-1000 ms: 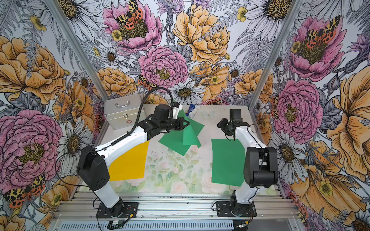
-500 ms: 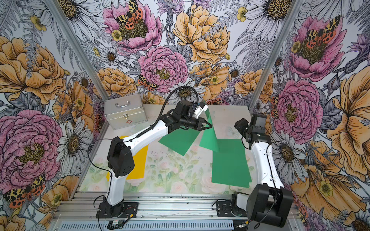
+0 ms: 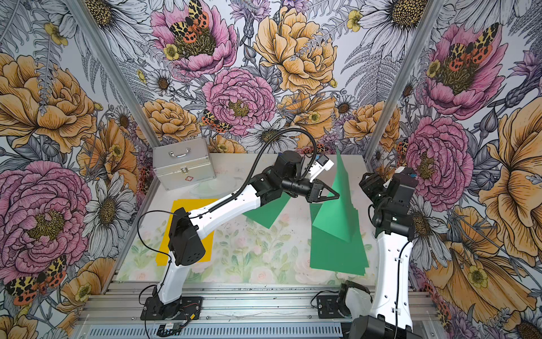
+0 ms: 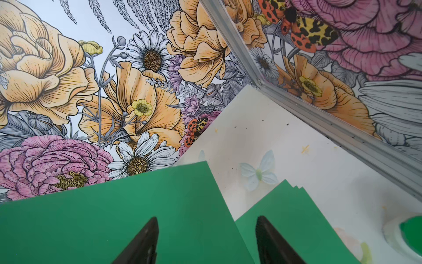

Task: Sort the scattered colored papers by color
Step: Place the colored paper.

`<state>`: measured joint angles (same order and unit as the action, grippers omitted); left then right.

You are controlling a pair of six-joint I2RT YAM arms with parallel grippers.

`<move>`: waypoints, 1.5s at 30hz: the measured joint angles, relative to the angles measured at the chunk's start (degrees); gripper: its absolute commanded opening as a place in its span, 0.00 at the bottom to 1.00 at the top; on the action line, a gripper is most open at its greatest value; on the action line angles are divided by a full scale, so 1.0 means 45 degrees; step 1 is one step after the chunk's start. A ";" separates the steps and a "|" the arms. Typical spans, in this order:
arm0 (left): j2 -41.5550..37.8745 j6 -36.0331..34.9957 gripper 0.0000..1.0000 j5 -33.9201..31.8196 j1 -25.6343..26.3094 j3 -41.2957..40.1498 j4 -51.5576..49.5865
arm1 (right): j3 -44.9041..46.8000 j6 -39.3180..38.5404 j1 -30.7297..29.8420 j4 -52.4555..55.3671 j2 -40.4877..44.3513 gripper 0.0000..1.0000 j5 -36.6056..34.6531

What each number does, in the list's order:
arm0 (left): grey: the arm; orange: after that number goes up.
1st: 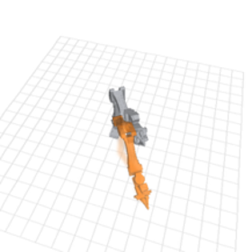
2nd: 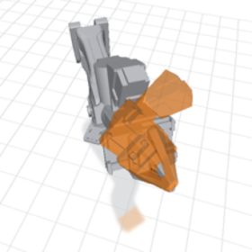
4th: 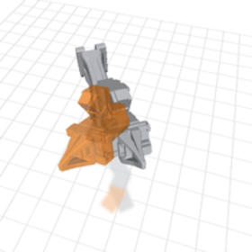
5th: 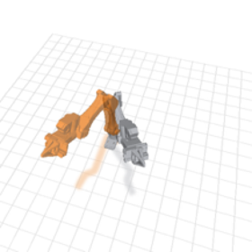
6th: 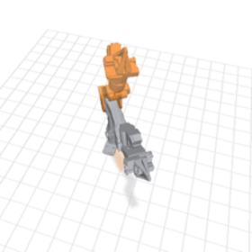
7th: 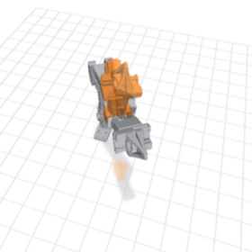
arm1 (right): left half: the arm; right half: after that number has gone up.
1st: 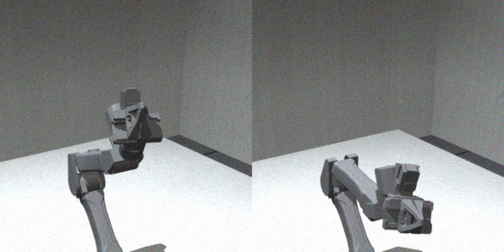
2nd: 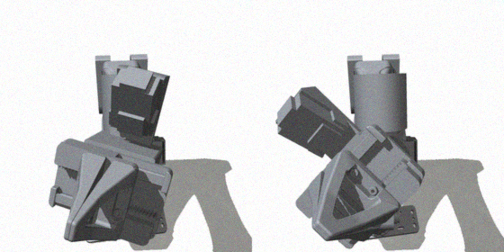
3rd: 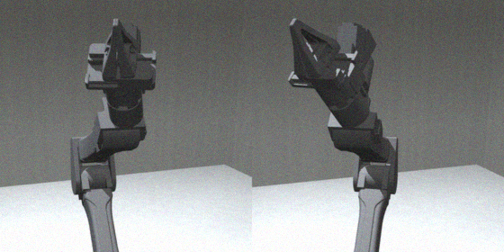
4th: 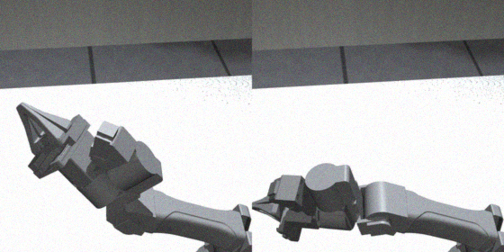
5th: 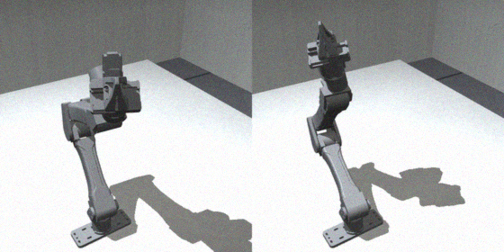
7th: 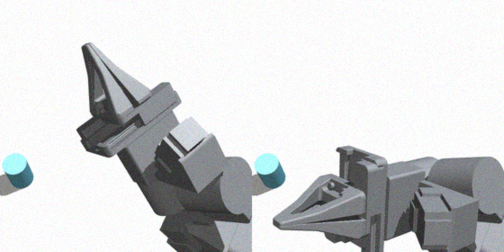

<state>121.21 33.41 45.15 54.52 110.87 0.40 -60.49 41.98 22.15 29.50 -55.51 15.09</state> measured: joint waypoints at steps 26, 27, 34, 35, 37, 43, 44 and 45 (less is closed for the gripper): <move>0.4498 0.7771 0.00 -0.2278 0.0160 -0.4051 0.7116 | 0.2900 -0.0063 -0.0321 -0.1190 -0.2837 0.07 0.1753; 0.4498 0.7878 0.00 -0.2375 0.0170 -0.4201 0.7111 | 0.2958 -0.0121 -0.0393 -0.1200 -0.2890 0.07 0.1719; 0.4410 0.8344 0.00 -0.3070 0.0253 -0.5212 0.7150 | 0.3356 -0.0471 -0.1277 -0.1443 -0.3847 0.00 0.1433; 0.4328 0.8374 0.00 -0.3157 0.0277 -0.5289 0.7101 | 0.3453 -0.0529 -0.1394 -0.1457 -0.3993 0.00 0.1360; 0.4148 0.8427 0.00 -0.3240 0.0277 -0.5440 0.7101 | 0.3633 -0.0593 -0.1549 -0.1477 -0.4250 0.00 0.1258; 0.3662 0.8514 0.00 -0.3322 0.0374 -0.5654 0.7121 | 0.3963 -0.0772 -0.1695 -0.1588 -0.5110 0.00 0.0937; 0.3628 0.8514 0.00 -0.3327 0.0398 -0.5678 0.7125 | 0.4027 -0.0787 -0.1695 -0.1651 -0.5226 0.00 0.0923; 0.3599 0.8529 0.00 -0.3322 0.0418 -0.5707 0.7135 | 0.4080 -0.0792 -0.1705 -0.1690 -0.5309 0.00 0.0884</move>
<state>137.40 71.79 30.20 56.40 85.19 32.51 -42.13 38.41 14.48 21.89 -79.40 19.07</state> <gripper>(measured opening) 0.042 0.050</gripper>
